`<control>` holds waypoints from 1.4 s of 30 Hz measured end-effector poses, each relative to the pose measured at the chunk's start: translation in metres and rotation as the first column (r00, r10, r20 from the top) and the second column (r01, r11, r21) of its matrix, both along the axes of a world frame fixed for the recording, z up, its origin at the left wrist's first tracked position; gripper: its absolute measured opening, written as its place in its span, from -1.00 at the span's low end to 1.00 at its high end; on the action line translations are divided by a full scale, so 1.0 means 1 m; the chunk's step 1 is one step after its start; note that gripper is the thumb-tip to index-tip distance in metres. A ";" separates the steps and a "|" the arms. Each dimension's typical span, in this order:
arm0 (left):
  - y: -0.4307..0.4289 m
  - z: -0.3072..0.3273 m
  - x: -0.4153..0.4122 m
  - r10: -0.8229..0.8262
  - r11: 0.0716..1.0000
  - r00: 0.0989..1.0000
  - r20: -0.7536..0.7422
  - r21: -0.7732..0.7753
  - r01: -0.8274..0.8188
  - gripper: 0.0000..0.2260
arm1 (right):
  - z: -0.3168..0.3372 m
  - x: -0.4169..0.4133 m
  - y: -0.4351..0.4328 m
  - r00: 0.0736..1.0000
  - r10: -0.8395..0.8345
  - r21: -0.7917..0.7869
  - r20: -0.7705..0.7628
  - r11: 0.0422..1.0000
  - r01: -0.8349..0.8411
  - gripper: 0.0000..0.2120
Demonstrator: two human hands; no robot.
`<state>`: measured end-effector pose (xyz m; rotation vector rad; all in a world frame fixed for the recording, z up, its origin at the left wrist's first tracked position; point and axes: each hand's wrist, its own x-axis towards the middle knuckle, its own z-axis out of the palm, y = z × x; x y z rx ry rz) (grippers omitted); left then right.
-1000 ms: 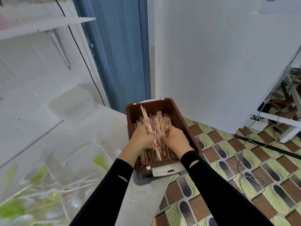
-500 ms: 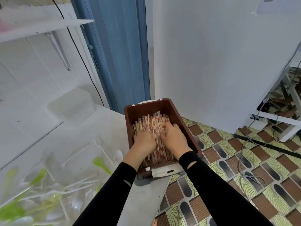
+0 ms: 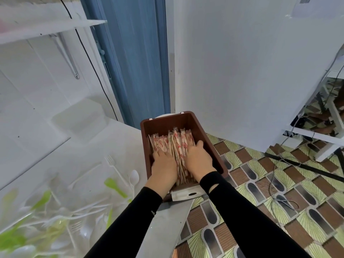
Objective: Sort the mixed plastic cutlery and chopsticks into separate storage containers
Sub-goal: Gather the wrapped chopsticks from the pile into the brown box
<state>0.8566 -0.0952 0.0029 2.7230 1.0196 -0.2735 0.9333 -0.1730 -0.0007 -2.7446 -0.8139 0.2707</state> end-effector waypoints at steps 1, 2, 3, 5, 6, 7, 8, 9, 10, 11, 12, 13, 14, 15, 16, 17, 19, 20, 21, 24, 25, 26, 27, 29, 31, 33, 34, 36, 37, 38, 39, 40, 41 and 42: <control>-0.003 0.003 -0.002 0.006 1.000 0.999 0.037 -0.008 -0.005 -0.59 | 0.002 -0.002 -0.001 1.000 -0.015 -0.007 0.017 1.000 0.015 -0.79; -0.003 0.005 -0.003 0.000 0.999 0.995 0.095 -0.033 0.003 -0.57 | 0.004 -0.002 -0.001 0.999 -0.015 0.001 0.045 1.000 0.015 -0.79; -0.005 0.007 -0.007 -0.013 0.998 0.981 0.193 -0.065 0.026 -0.56 | 0.006 -0.001 -0.002 0.996 -0.002 0.030 0.088 1.000 -0.001 -0.79; -0.006 0.013 -0.017 -0.089 0.990 0.883 0.461 -0.056 0.129 -0.60 | 0.012 -0.002 -0.004 0.986 0.043 0.147 0.163 0.987 -0.067 -0.76; -0.005 0.017 -0.024 -0.110 0.986 0.816 0.568 -0.041 0.162 -0.64 | 0.016 -0.007 -0.006 0.982 0.065 0.217 0.178 0.971 -0.103 -0.75; -0.004 0.021 -0.032 -0.116 0.982 0.761 0.638 -0.042 0.185 -0.70 | 0.021 -0.012 -0.008 0.980 0.090 0.282 0.178 0.949 -0.139 -0.75; -0.001 0.024 -0.041 -0.112 0.977 0.708 0.697 -0.052 0.206 -0.75 | 0.026 -0.020 -0.010 0.977 0.123 0.337 0.172 0.925 -0.176 -0.77; 0.002 0.026 -0.051 -0.104 0.974 0.658 0.746 -0.057 0.219 -0.79 | 0.030 -0.030 -0.011 0.971 0.167 0.391 0.172 0.893 -0.223 -0.79; 0.005 0.028 -0.066 -0.082 0.975 0.612 0.787 -0.063 0.211 -0.80 | 0.033 -0.045 -0.011 0.958 0.219 0.447 0.184 0.850 -0.280 -0.81; 0.008 0.029 -0.082 -0.044 0.978 0.579 0.814 -0.083 0.191 -0.81 | 0.035 -0.061 -0.011 0.941 0.269 0.501 0.208 0.797 -0.338 -0.82; 0.011 0.029 -0.100 0.021 0.980 0.575 0.818 -0.132 0.152 -0.82 | 0.036 -0.078 -0.009 0.924 0.315 0.544 0.217 0.747 -0.383 -0.82; 0.012 0.028 -0.124 0.093 0.977 0.590 0.802 -0.187 0.100 -0.83 | 0.037 -0.100 -0.009 0.904 0.365 0.568 0.223 0.705 -0.425 -0.82; 0.015 0.024 -0.145 0.182 0.964 0.603 0.777 -0.262 0.048 -0.83 | 0.035 -0.119 -0.007 0.885 0.406 0.578 0.226 0.675 -0.457 -0.81; 0.015 0.020 -0.182 0.255 0.950 0.607 0.753 -0.313 -0.011 -0.83 | 0.033 -0.148 -0.005 0.861 0.463 0.580 0.213 0.649 -0.492 -0.80; 0.016 0.014 -0.200 0.301 0.934 0.598 0.743 -0.357 -0.027 -0.82 | 0.031 -0.160 -0.005 0.855 0.484 0.577 0.187 0.650 -0.494 -0.79; 0.015 0.008 -0.233 0.335 0.928 0.590 0.735 -0.367 -0.069 -0.80 | 0.028 -0.185 -0.004 0.839 0.523 0.572 0.146 0.648 -0.504 -0.79; 0.011 -0.003 -0.298 0.407 0.906 0.584 0.702 -0.392 -0.160 -0.75 | 0.020 -0.228 -0.003 0.805 0.589 0.555 0.063 0.650 -0.519 -0.79; 0.007 -0.009 -0.328 0.440 0.893 0.578 0.687 -0.403 -0.201 -0.72 | 0.016 -0.248 -0.002 0.785 0.619 0.543 0.025 0.650 -0.531 -0.79; 0.001 -0.014 -0.367 0.481 0.875 0.561 0.674 -0.405 -0.264 -0.69 | 0.011 -0.275 -0.001 0.751 0.660 0.539 -0.005 0.635 -0.554 -0.79; -0.022 -0.030 -0.471 0.618 0.784 0.465 0.635 -0.452 -0.425 -0.68 | -0.005 -0.350 -0.006 0.654 0.753 0.537 -0.072 0.581 -0.611 -0.79; -0.031 -0.034 -0.500 0.655 0.751 0.434 0.618 -0.469 -0.466 -0.69 | -0.011 -0.371 -0.008 0.620 0.780 0.540 -0.084 0.559 -0.629 -0.79; -0.045 -0.037 -0.538 0.688 0.715 0.398 0.607 -0.475 -0.512 -0.70 | -0.017 -0.403 -0.011 0.575 0.812 0.539 -0.103 0.531 -0.654 -0.80; -0.058 -0.039 -0.567 0.706 0.693 0.378 0.598 -0.475 -0.542 -0.70 | -0.022 -0.427 -0.013 0.544 0.832 0.547 -0.110 0.508 -0.666 -0.80; -0.087 -0.040 -0.625 0.744 0.635 0.303 0.595 -0.491 -0.596 -0.72 | -0.029 -0.482 -0.021 0.464 0.877 0.561 -0.127 0.449 -0.695 -0.80; -0.116 -0.037 -0.675 0.773 0.575 0.236 0.589 -0.494 -0.652 -0.77 | -0.032 -0.536 -0.031 0.378 0.915 0.578 -0.141 0.386 -0.719 -0.79; -0.145 -0.034 -0.720 0.793 0.513 0.173 0.584 -0.488 -0.706 -0.78 | -0.033 -0.586 -0.044 0.266 0.952 0.584 -0.151 0.303 -0.753 -0.78; -0.156 -0.033 -0.735 0.797 0.491 0.147 0.585 -0.486 -0.723 -0.78 | -0.032 -0.603 -0.049 0.225 0.962 0.580 -0.158 0.275 -0.767 -0.78; -0.183 -0.031 -0.772 0.807 0.424 0.066 0.587 -0.497 -0.757 -0.77 | -0.032 -0.645 -0.058 0.138 0.978 0.576 -0.157 0.204 -0.792 -0.79; -0.192 -0.030 -0.784 0.808 0.400 0.033 0.588 -0.507 -0.763 -0.78 | -0.033 -0.659 -0.060 0.111 0.981 0.572 -0.156 0.182 -0.800 -0.79; -0.202 -0.030 -0.798 0.804 0.381 0.006 0.595 -0.506 -0.774 -0.78 | -0.031 -0.676 -0.062 0.076 0.984 0.563 -0.160 0.154 -0.812 -0.79; -0.210 -0.030 -0.809 0.803 0.360 -0.018 0.596 -0.509 -0.782 -0.78 | -0.032 -0.690 -0.064 0.044 0.986 0.558 -0.159 0.127 -0.820 -0.79; -0.220 -0.030 -0.825 0.798 0.338 -0.046 0.600 -0.511 -0.790 -0.78 | -0.031 -0.709 -0.066 0.008 0.987 0.552 -0.159 0.095 -0.828 -0.78; -0.226 -0.029 -0.836 0.797 0.321 -0.066 0.601 -0.513 -0.796 -0.79 | -0.032 -0.723 -0.067 -0.016 0.988 0.548 -0.155 0.073 -0.833 -0.79; -0.232 -0.030 -0.848 0.794 0.300 -0.089 0.601 -0.515 -0.803 -0.79 | -0.031 -0.738 -0.069 -0.045 0.987 0.542 -0.152 0.045 -0.839 -0.79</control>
